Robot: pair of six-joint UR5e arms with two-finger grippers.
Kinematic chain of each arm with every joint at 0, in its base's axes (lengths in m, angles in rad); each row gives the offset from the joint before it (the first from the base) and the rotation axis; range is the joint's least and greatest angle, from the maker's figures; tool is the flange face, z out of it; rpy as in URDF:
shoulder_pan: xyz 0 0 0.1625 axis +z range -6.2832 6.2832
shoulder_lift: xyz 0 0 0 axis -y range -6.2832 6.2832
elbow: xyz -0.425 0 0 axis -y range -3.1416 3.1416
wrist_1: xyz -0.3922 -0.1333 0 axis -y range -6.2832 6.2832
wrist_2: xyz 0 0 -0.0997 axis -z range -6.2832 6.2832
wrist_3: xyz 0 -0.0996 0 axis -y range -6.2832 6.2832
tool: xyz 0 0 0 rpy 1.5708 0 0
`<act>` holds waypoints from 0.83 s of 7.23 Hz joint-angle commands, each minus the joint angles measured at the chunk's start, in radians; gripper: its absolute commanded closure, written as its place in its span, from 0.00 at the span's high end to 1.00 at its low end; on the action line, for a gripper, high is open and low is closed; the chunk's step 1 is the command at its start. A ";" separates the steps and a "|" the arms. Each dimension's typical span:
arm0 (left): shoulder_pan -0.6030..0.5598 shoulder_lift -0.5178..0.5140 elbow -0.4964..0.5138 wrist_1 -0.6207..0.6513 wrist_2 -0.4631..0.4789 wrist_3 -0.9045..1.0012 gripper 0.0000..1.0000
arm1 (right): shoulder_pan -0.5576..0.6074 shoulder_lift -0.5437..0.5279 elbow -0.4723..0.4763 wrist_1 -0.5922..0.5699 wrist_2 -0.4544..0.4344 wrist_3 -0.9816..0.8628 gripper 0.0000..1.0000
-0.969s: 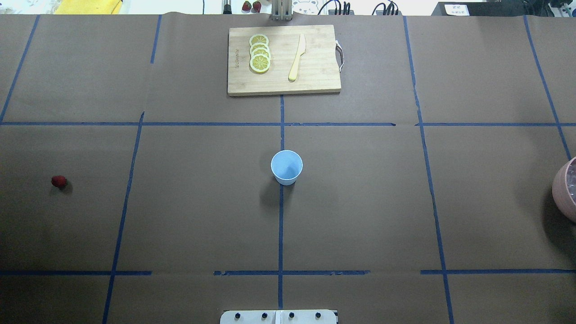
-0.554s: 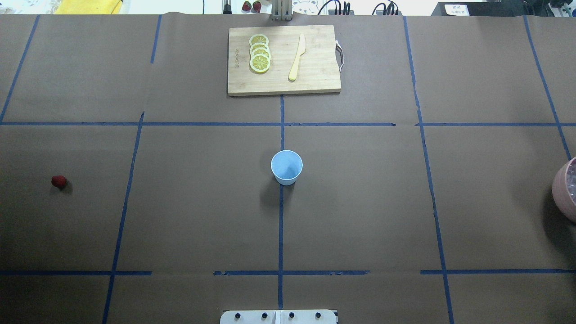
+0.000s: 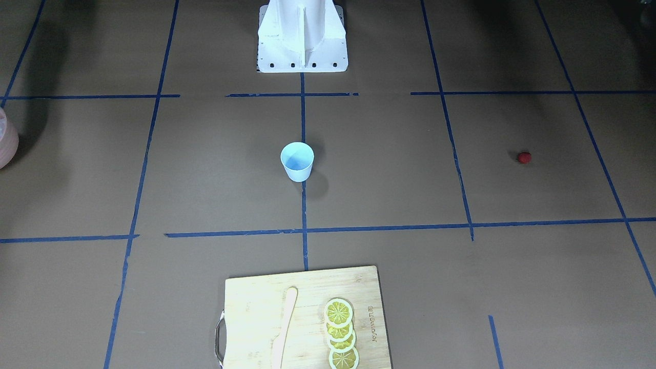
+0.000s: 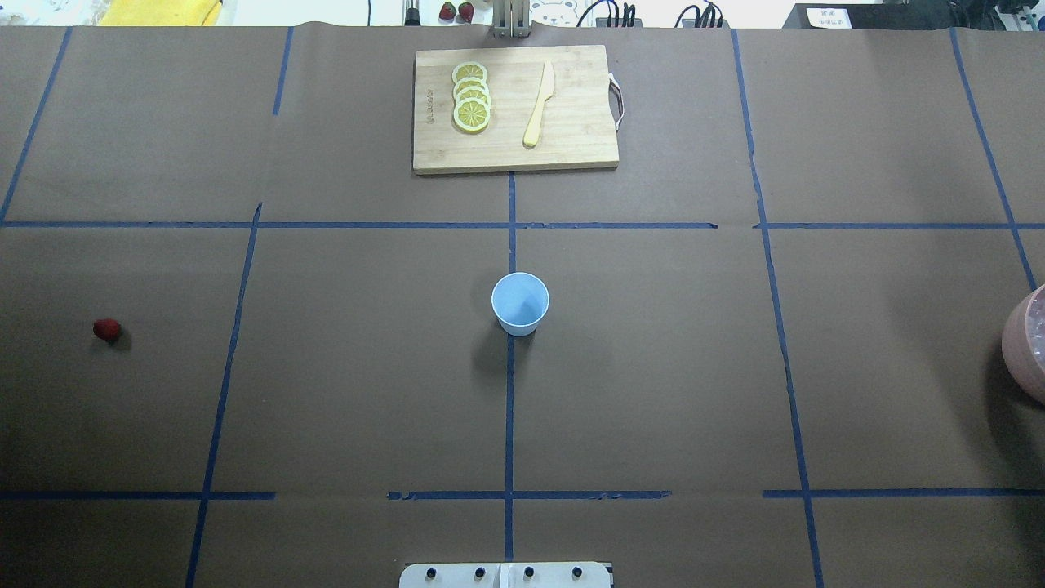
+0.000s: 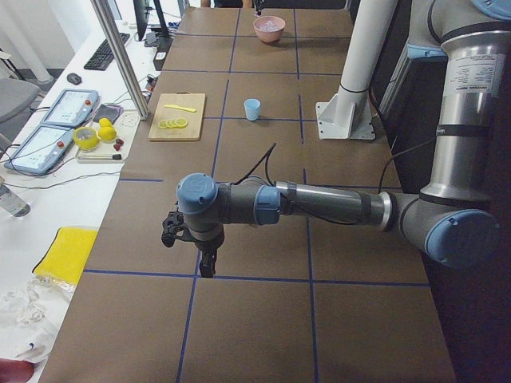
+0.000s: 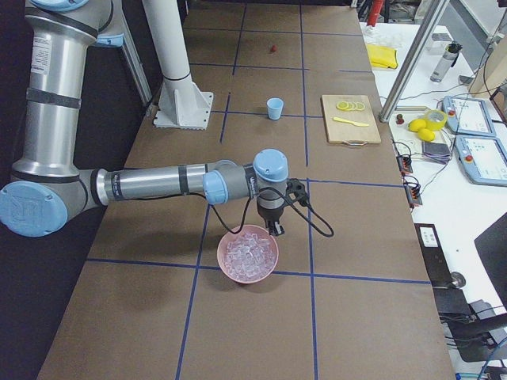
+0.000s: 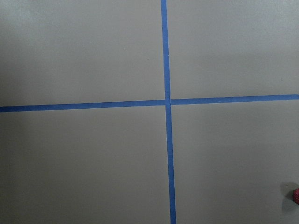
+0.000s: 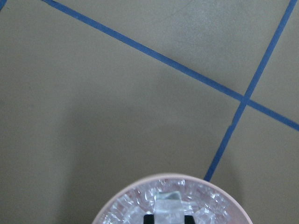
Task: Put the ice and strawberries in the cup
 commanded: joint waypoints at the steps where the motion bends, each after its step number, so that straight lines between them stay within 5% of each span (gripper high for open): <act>1: 0.000 0.003 0.000 0.001 -0.001 -0.001 1.00 | 0.006 0.160 0.061 -0.183 0.033 0.089 0.00; 6: 0.000 0.012 0.002 0.000 -0.001 -0.001 1.00 | -0.303 0.480 0.051 -0.187 0.042 0.730 0.00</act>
